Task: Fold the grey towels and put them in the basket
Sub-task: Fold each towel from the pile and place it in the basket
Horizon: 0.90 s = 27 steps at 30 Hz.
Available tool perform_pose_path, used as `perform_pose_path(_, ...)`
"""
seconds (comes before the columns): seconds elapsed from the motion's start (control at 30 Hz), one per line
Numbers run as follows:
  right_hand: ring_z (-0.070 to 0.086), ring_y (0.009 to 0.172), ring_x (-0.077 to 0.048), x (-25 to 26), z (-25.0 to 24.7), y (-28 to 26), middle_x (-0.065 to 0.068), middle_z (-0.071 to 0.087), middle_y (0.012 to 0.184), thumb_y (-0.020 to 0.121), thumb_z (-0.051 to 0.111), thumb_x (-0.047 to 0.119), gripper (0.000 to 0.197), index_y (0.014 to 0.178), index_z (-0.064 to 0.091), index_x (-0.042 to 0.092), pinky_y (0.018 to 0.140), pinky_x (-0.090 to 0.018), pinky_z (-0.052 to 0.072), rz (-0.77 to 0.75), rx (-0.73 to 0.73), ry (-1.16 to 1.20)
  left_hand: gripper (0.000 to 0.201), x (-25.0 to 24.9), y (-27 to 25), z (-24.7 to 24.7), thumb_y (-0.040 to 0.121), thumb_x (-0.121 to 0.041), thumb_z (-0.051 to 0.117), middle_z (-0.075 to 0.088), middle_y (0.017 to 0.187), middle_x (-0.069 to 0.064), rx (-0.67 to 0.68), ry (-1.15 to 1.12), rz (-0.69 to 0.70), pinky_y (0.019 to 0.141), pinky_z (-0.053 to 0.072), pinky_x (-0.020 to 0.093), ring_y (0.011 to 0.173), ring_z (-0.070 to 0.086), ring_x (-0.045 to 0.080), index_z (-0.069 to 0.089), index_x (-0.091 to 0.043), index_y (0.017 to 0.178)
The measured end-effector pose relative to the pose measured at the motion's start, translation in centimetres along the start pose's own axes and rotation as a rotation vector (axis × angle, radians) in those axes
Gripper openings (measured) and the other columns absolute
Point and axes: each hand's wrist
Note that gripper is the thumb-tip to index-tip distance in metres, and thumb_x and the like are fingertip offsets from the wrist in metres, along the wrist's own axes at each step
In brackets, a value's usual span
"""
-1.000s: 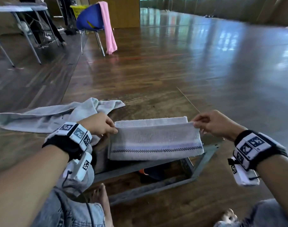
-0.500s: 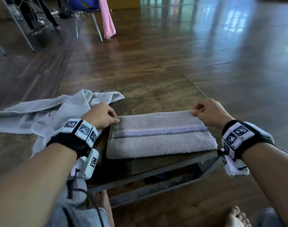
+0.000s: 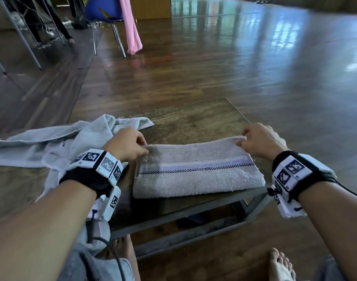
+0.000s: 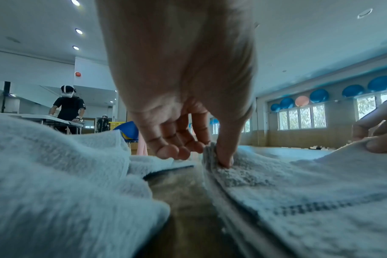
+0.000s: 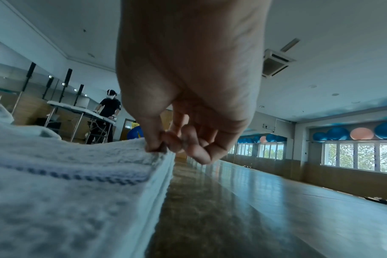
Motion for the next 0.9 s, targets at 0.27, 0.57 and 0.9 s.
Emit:
perform_pose_path(0.27, 0.07, 0.072, -0.009, -0.4, -3.8, -1.7, 0.011, 0.071, 0.078, 0.086, 0.071, 0.033, 0.014, 0.095, 0.06, 0.034, 0.069, -0.032, 0.058, -0.222, -0.507, 0.555, 0.016, -1.2, -1.3, -2.9, 0.081, -0.007, 0.074, 0.053, 0.083, 0.0, -0.674, -0.169, 0.331, 0.062, 0.036, 0.01, 0.066, 0.047, 0.002, 0.067, -0.017, 0.091)
perform_pose_path(0.57, 0.064, 0.097, -0.027, -4.0, -1.1, -3.1, 0.002, 0.069, 0.106, 0.08, 0.058, 0.017, 0.021, 0.093, 0.058, 0.033, 0.094, -0.045, 0.053, 0.013, 0.095, 0.122, 0.03, 0.9, -2.4, 0.3, 0.079, -0.039, 0.081, 0.066, 0.088, -0.005, 0.149, -0.081, -0.015, 0.077, 0.05, 0.029, 0.085, 0.062, 0.013, 0.065, -0.018, 0.095)
perform_pose_path(0.9, 0.061, 0.082, -0.026, -3.2, 0.0, -2.7, -0.006, 0.065, 0.088, 0.092, 0.064, 0.047, 0.036, 0.072, 0.063, 0.018, 0.083, -0.041, 0.054, 0.092, 0.061, 0.116, 0.053, 0.5, -0.4, 2.8, 0.089, -0.047, 0.067, 0.046, 0.055, 0.007, 0.084, 0.028, -0.197, 0.057, 0.033, 0.031, 0.057, 0.049, 0.022, 0.05, -0.013, 0.053)
Point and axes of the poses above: each hand's wrist, its own y-axis towards the middle knuckle, its own z-axis out of the palm, x = y × z
